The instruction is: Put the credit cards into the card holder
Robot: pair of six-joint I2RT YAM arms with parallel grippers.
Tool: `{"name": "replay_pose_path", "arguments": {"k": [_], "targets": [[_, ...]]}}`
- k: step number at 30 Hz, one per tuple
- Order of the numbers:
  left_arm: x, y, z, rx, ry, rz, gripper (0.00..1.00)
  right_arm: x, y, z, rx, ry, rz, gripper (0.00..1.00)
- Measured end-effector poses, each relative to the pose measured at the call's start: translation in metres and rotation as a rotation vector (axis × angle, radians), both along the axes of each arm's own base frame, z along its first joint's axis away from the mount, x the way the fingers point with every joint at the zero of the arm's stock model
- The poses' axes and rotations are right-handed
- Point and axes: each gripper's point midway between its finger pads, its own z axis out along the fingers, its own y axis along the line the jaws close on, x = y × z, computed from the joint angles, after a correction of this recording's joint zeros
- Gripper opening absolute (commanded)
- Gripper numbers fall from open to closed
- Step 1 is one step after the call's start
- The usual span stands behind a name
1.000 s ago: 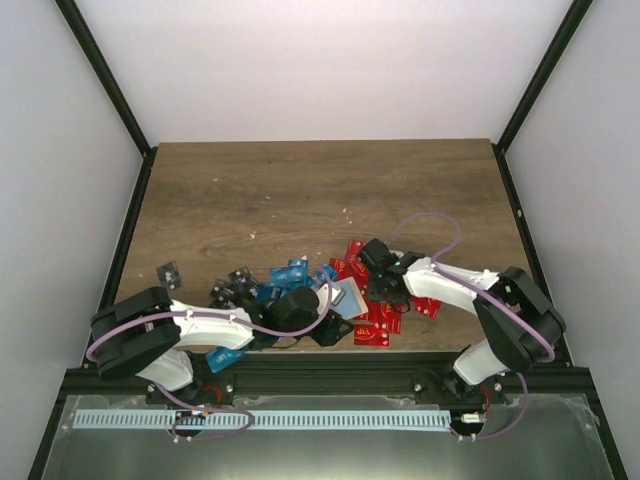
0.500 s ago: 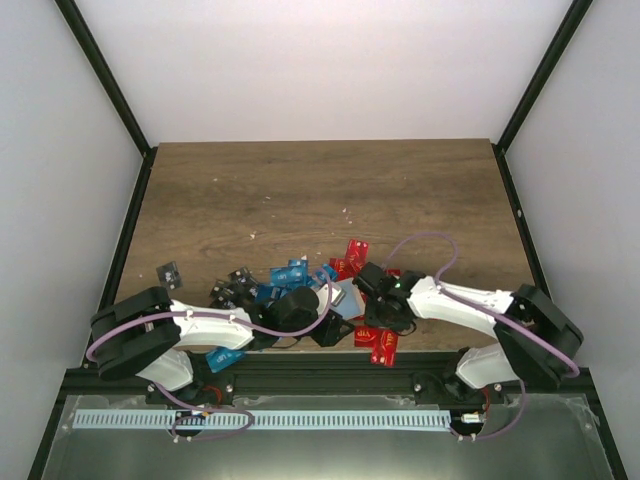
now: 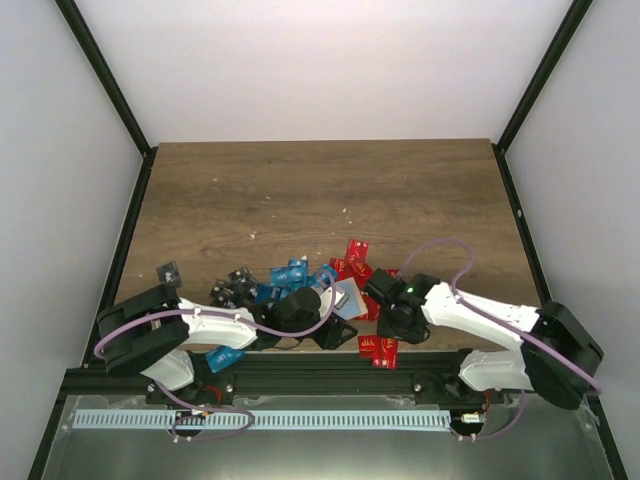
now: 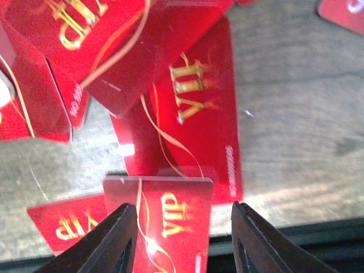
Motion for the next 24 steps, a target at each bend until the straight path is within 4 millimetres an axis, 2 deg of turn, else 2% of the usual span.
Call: {"name": "replay_pose_path", "arguments": {"k": [3,7,9,12,17,24], "targets": [[0.0,-0.002,0.002,-0.012,-0.001,-0.005,0.51,-0.009,-0.004,0.009,0.019,0.02,-0.013,0.55],[-0.002,-0.004,0.003,-0.023,0.004,-0.016,0.51,-0.024,0.001,0.021,0.116,0.045,-0.019,0.58],[-0.003,-0.005,0.004,-0.031,0.005,-0.022,0.51,-0.033,0.002,0.023,0.161,0.067,-0.02,0.66],[-0.004,-0.006,0.003,-0.034,0.009,-0.03,0.5,-0.047,0.0,0.018,0.185,0.119,-0.025,0.77],[-0.005,-0.007,0.004,-0.039,0.011,-0.035,0.51,-0.058,-0.001,0.009,0.165,0.181,-0.024,0.89],[-0.005,-0.007,0.004,-0.039,0.011,-0.035,0.5,-0.065,0.008,-0.003,0.135,0.229,0.004,0.95]]}}
